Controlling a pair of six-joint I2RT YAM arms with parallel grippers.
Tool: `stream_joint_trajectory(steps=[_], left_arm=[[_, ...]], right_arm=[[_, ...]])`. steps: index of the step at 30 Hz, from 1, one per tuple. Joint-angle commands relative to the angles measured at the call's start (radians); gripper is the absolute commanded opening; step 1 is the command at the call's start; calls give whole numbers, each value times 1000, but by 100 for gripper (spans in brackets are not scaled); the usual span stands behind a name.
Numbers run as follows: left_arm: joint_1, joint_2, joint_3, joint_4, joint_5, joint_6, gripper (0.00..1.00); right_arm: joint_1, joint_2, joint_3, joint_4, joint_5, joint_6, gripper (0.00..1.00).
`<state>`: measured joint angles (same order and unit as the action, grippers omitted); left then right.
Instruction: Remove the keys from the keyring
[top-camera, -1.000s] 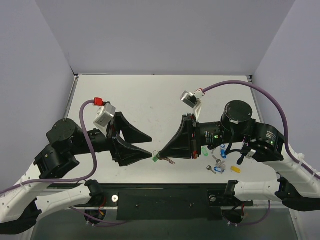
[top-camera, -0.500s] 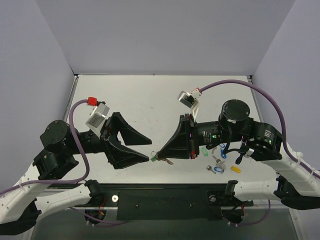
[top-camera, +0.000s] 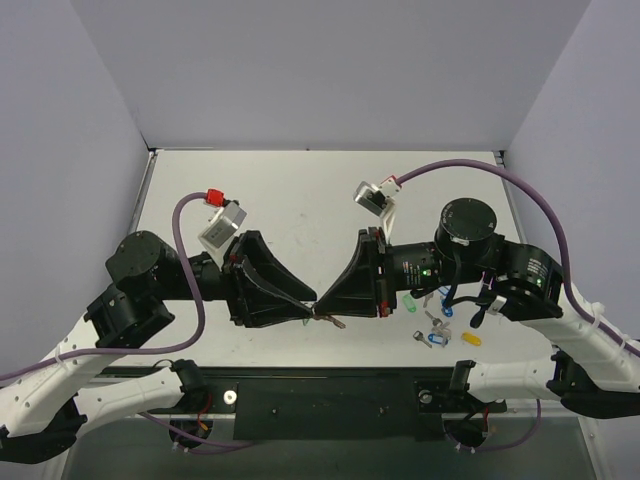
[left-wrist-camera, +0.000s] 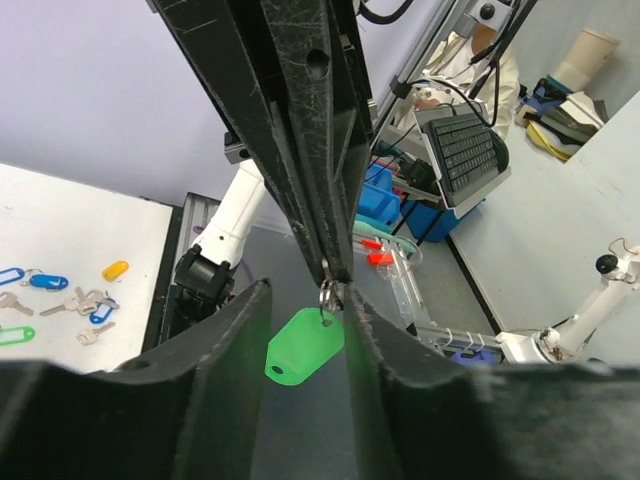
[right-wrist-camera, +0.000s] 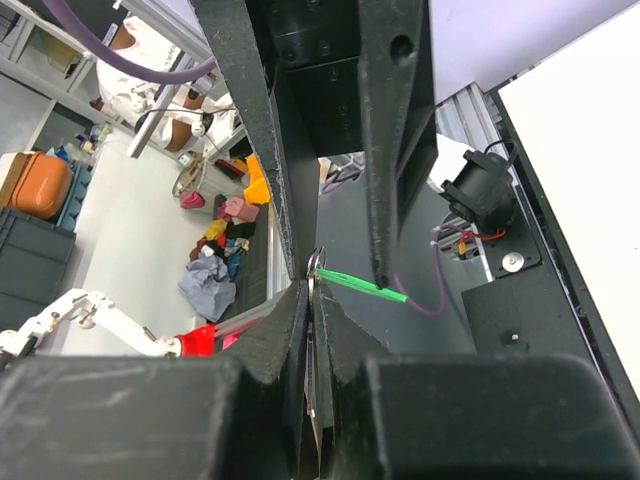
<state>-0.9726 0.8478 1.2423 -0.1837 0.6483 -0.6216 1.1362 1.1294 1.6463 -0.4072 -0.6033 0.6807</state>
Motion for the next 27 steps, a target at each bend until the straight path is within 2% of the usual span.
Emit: stream_joint_trajectory(steps=[1, 2, 3, 4, 6, 13, 17, 19, 22, 27], left_arm=[[5, -1, 8, 61, 16, -10, 38], [5, -3, 8, 61, 16, -10, 35], [5, -3, 8, 59, 13, -9, 27], [5, -3, 9, 58, 7, -7, 14], [5, -4, 8, 53, 1, -7, 0], [5, -6, 6, 46, -4, -13, 0], [5, -7, 6, 49, -21, -21, 0], [5, -9, 6, 50, -36, -26, 0], [5, -12, 6, 58, -56, -29, 0], [5, -29, -3, 72, -85, -40, 0]], right_arm=[[13, 7, 40, 36, -10, -6, 0], [13, 9, 41, 34, -9, -7, 0], [14, 10, 41, 34, -9, -6, 0], [14, 10, 43, 36, -9, -6, 0], [16, 12, 41, 34, -6, -9, 0], [19, 3, 38, 38, 20, -13, 0], [19, 4, 32, 31, 42, -12, 14], [19, 7, 29, 31, 50, -10, 17], [20, 13, 27, 30, 57, -10, 17], [20, 18, 30, 33, 66, -13, 11]])
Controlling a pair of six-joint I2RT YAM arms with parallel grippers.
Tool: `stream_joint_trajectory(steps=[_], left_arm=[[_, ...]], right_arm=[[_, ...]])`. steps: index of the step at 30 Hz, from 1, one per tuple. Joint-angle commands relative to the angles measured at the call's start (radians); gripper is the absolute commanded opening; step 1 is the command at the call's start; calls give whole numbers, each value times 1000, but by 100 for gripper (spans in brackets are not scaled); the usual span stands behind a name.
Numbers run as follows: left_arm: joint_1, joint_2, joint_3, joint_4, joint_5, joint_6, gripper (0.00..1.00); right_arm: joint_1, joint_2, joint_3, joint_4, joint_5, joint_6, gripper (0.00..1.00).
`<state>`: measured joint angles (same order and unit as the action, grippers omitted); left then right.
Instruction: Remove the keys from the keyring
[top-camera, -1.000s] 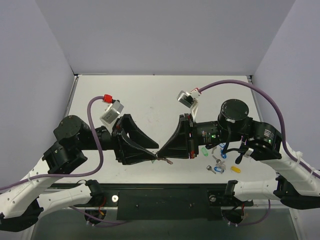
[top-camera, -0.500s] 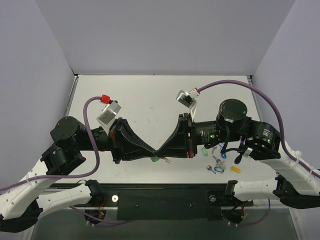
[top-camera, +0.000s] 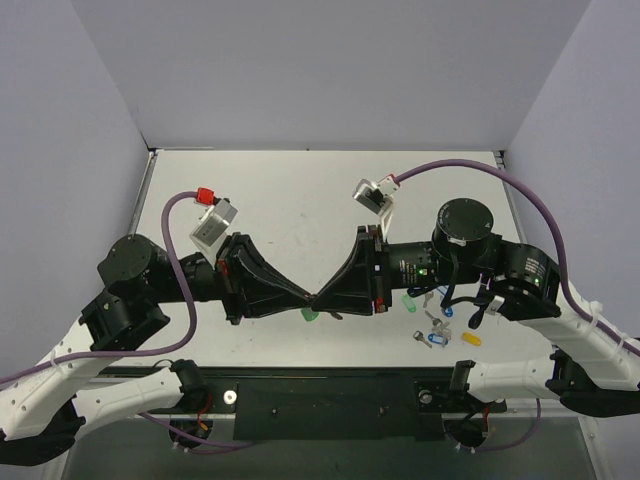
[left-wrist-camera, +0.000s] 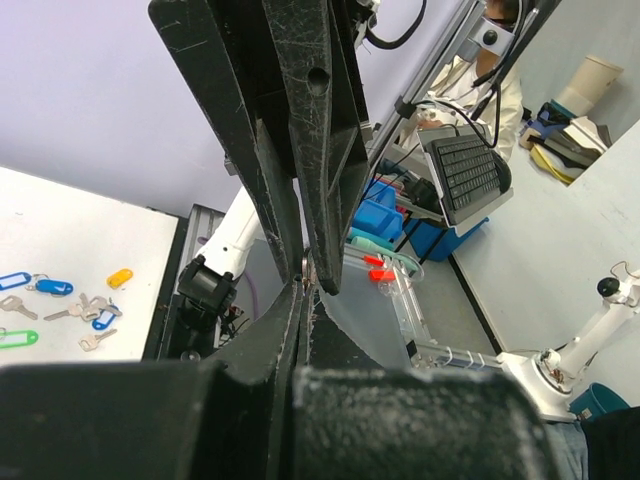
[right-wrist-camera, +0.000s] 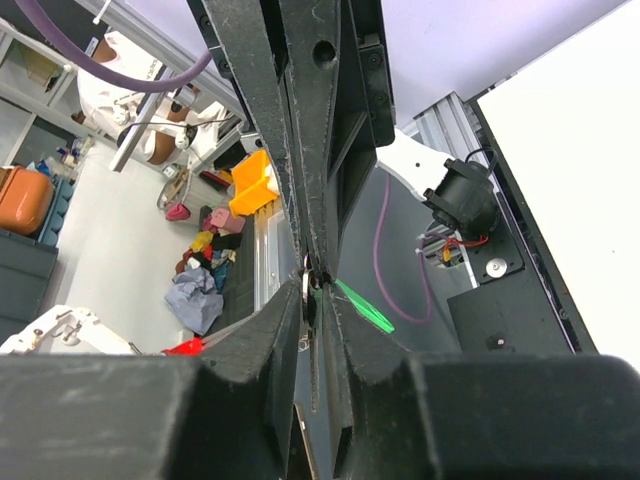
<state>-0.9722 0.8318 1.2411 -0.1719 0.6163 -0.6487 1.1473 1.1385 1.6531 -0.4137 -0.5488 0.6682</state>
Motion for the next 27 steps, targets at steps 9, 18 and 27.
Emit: stream_joint_trajectory(steps=[9, 18, 27], left_arm=[[4, -39, -20, 74, -88, -17, 44], [4, -88, -2, -35, -178, 24, 70], [4, -80, -38, -2, -161, -2, 61]], right_arm=[[11, 7, 14, 38, 27, -2, 0], [11, -9, 17, 35, 36, -4, 0], [20, -3, 28, 38, 35, -4, 0]])
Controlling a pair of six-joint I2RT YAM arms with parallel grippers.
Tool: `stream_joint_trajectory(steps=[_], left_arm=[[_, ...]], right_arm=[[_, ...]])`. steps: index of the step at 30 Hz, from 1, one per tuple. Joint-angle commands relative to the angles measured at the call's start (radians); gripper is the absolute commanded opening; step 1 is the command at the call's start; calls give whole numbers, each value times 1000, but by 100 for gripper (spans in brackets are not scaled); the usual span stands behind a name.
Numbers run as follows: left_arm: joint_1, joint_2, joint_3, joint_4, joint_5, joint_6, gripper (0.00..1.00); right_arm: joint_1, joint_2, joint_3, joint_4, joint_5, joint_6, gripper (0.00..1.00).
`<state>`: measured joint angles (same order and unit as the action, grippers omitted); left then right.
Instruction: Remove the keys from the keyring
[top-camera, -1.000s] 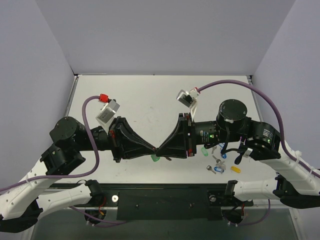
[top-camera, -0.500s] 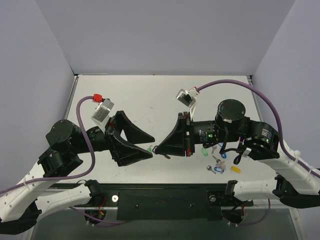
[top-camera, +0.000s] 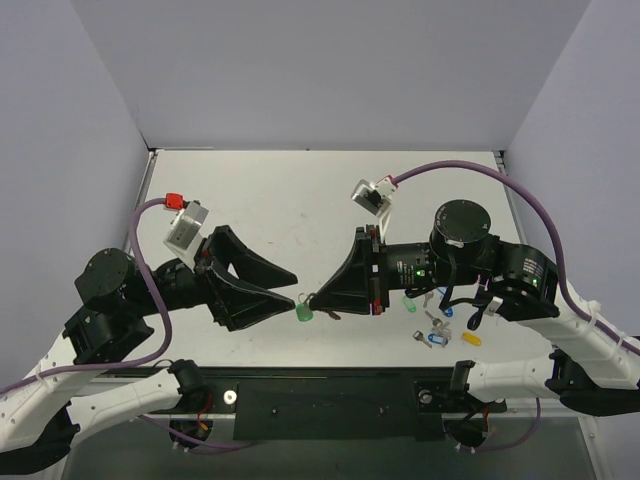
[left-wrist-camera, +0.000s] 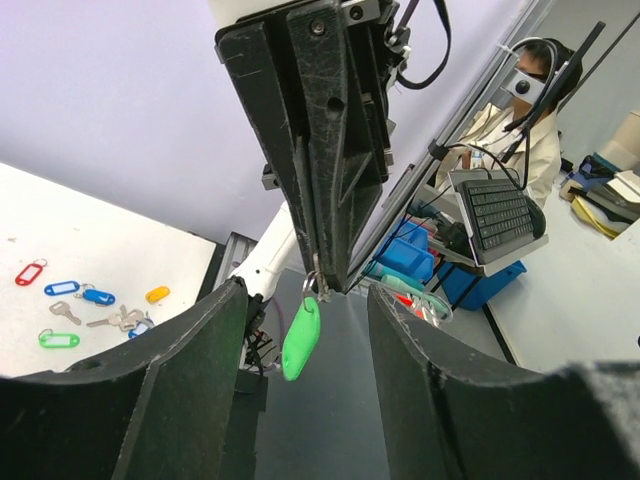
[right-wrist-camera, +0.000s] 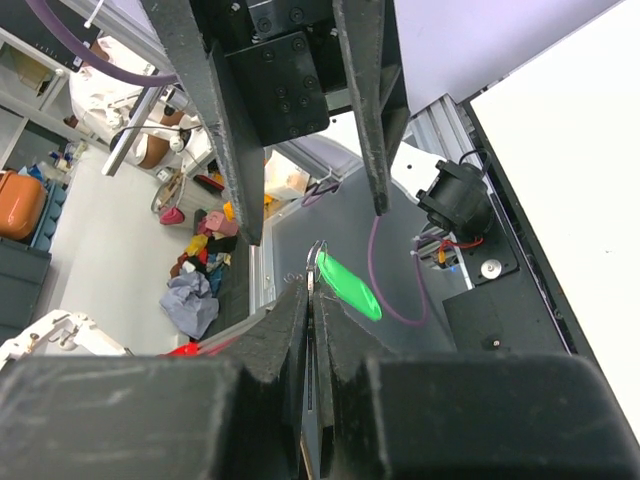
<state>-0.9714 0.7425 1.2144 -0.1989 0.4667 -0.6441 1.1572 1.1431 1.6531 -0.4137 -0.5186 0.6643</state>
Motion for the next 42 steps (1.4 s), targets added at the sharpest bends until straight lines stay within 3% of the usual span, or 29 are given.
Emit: stream_joint_trajectory(steps=[1, 3, 18, 27, 30, 36, 42], left_arm=[[3, 14, -15, 33, -11, -8, 61], [3, 20, -16, 44, 3, -14, 60], [3, 35, -15, 61, 38, -29, 28], [2, 37, -21, 72, 43, -37, 1], [2, 38, -27, 81, 30, -48, 0], [2, 38, -30, 72, 1, -52, 0], [2, 40, -30, 72, -5, -58, 0]], right_arm=[[10, -6, 30, 39, 3, 0, 0], [12, -6, 34, 39, 6, 1, 0], [13, -5, 39, 35, 31, -8, 0], [12, 3, 36, 35, 43, -12, 0], [15, -2, 33, 33, 52, -17, 0], [16, -9, 31, 35, 65, -23, 14], [15, -5, 31, 41, 74, -22, 15]])
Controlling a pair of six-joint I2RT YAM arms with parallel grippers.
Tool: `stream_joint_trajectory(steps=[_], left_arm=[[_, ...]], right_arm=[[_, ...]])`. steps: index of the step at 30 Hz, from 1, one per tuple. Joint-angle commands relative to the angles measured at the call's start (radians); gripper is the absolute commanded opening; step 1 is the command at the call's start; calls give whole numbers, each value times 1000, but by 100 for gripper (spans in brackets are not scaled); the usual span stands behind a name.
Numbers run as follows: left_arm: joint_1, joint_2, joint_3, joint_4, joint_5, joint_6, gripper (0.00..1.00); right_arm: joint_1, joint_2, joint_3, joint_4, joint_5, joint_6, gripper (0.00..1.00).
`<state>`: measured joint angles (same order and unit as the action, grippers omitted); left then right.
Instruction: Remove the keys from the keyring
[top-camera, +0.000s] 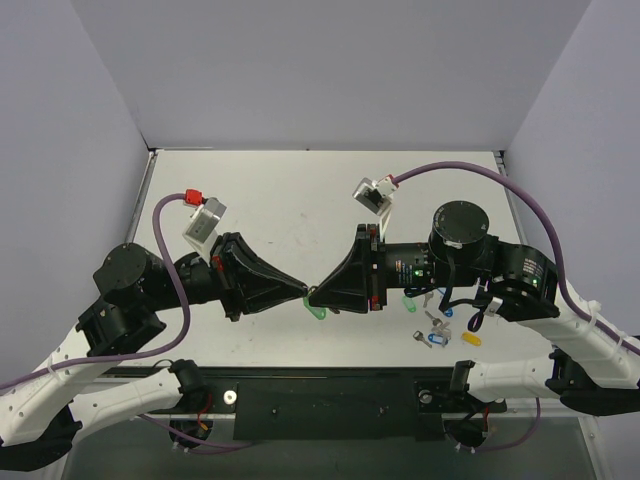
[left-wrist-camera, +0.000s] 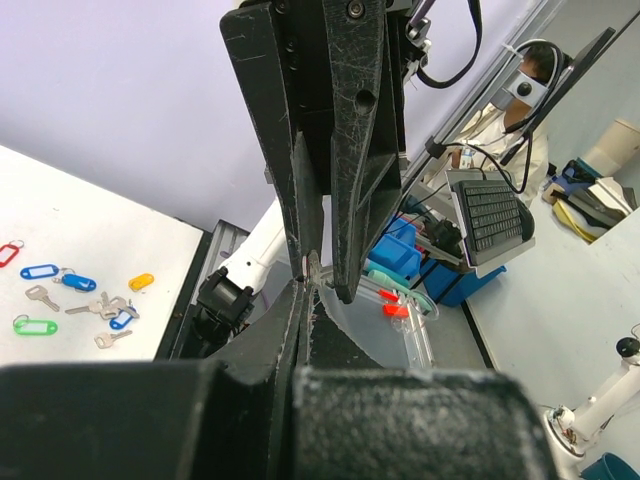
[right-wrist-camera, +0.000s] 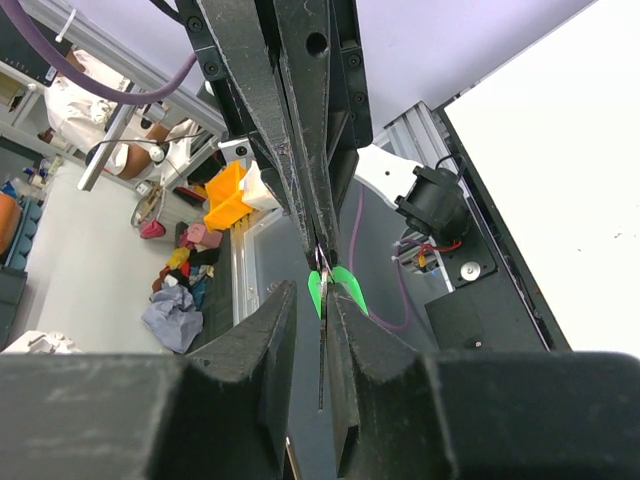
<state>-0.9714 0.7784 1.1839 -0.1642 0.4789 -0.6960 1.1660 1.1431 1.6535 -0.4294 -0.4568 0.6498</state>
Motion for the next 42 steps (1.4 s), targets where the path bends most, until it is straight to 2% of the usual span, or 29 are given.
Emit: stream_joint_trajectory(steps=[1, 18, 29, 42], left_arm=[[2, 4, -4, 40, -17, -10, 0], [2, -10, -13, 57, -14, -20, 0], [2, -19, -12, 57, -39, -39, 0], [2, -16, -24, 75, -60, -57, 0]], right_arm=[[6, -6, 29, 58, 13, -9, 15], [4, 10, 32, 92, 61, -2, 14], [6, 12, 43, 72, 112, -22, 17], [6, 17, 34, 73, 101, -16, 9]])
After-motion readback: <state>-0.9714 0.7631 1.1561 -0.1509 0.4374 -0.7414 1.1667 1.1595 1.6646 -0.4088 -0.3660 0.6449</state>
